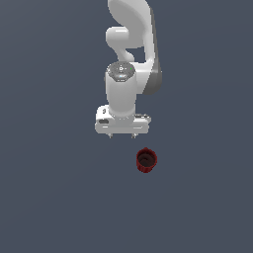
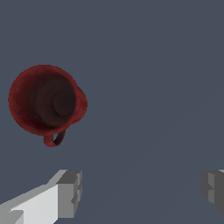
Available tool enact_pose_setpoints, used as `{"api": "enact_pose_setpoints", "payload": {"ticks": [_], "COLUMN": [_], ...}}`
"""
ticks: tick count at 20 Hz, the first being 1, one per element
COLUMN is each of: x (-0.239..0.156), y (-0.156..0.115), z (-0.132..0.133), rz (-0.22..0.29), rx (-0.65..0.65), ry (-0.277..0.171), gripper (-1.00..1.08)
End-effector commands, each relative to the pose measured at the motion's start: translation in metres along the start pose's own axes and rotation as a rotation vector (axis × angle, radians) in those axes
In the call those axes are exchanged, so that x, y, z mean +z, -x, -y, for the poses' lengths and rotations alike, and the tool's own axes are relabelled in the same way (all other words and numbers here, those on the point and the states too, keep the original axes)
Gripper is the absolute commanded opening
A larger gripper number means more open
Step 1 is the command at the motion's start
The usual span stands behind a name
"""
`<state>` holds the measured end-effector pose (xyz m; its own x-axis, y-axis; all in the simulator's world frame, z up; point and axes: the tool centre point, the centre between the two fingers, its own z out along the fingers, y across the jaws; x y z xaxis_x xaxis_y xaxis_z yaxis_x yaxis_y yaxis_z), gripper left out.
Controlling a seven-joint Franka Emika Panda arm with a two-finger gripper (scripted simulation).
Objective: Pick up the object and move it to a goal position.
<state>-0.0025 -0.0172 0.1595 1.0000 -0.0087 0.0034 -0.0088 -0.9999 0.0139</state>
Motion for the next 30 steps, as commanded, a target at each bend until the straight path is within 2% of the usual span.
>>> {"api": "enact_pose_setpoints", "payload": {"ticks": [1,7,16,23,30], "x": [0.000,0.002,0.005,0.012,0.025], "y": [0.000,-0.001,-0.003,-0.010,-0.020], "z": [0.000,0.011,0.014,0.023,0.038], "rz": [0.000,0.005,0.000,-0.011,-0.028], "rx": [0.000,-0.017,0.018,0.119,0.288], "ry": [0.000,-0.011,-0.016,-0.032,-0.058], "gripper": [0.28,0.28,0.28,0.28,0.28]}}
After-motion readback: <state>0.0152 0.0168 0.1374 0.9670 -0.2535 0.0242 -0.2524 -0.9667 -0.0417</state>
